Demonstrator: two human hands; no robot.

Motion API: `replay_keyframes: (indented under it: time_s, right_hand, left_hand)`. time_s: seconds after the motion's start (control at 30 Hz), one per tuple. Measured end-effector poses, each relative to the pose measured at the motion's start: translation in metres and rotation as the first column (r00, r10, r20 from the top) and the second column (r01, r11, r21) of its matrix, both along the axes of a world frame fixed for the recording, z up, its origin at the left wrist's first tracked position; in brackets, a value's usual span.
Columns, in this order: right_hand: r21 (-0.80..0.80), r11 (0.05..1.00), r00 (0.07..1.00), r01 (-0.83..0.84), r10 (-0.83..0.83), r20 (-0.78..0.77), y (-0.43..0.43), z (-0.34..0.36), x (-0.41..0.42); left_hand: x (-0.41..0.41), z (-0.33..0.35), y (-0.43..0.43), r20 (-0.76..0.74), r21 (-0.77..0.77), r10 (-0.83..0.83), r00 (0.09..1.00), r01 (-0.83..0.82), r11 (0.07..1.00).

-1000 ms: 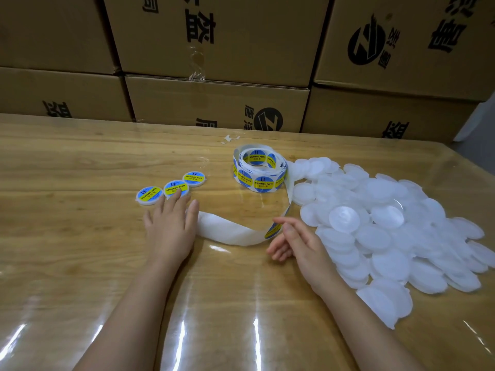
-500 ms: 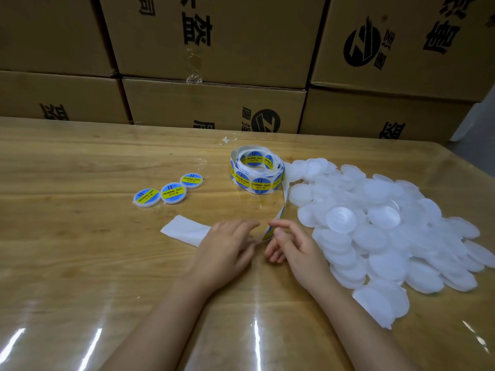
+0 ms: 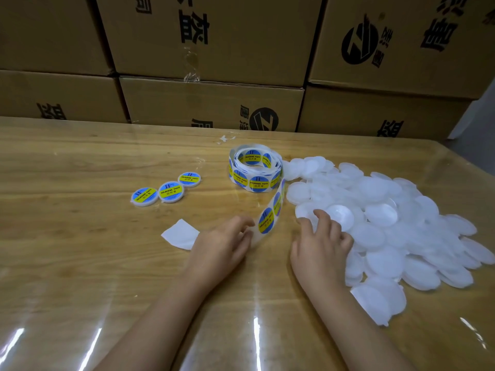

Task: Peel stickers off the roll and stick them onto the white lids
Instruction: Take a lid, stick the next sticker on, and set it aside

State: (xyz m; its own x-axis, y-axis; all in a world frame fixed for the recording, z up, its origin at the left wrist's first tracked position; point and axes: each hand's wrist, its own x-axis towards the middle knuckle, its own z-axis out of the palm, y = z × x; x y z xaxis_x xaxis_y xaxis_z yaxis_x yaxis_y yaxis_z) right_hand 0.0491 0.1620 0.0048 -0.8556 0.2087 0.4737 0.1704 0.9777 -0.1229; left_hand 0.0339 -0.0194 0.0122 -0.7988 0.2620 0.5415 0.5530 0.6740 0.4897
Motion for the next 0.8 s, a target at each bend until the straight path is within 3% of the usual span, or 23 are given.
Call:
replay_keyframes:
  time_s: [0.13, 0.27, 0.5, 0.67, 0.8]
  right_hand:
    - [-0.032, 0.999, 0.998, -0.015, 0.017, 0.065, 0.002, 0.000, -0.002]
    - [-0.021, 0.999, 0.995, -0.038, 0.040, 0.089, 0.001, 0.000, -0.002]
    - [-0.028, 0.999, 0.985, 0.020, -0.015, 0.172, 0.005, 0.002, -0.002]
    - [-0.132, 0.991, 0.999, -0.020, 0.024, 0.026, 0.004, 0.001, -0.002]
    - [-0.186, 0.966, 0.953, -0.177, 0.121, -0.278, -0.001, 0.002, -0.002]
  left_hand:
    - [0.003, 0.000, 0.003, -0.033, -0.082, -0.077, 0.996, 0.074, 0.994]
    - [0.001, -0.004, 0.003, 0.050, -0.075, -0.143, 0.988, 0.147, 0.986]
    - [-0.007, -0.013, 0.001, 0.169, -0.031, -0.071, 0.983, 0.078, 0.996]
    - [-0.007, -0.014, 0.001, 0.190, -0.035, -0.062, 0.980, 0.069, 0.997]
    - [-0.007, -0.013, 0.001, 0.209, -0.027, -0.055, 0.976, 0.062, 0.998]
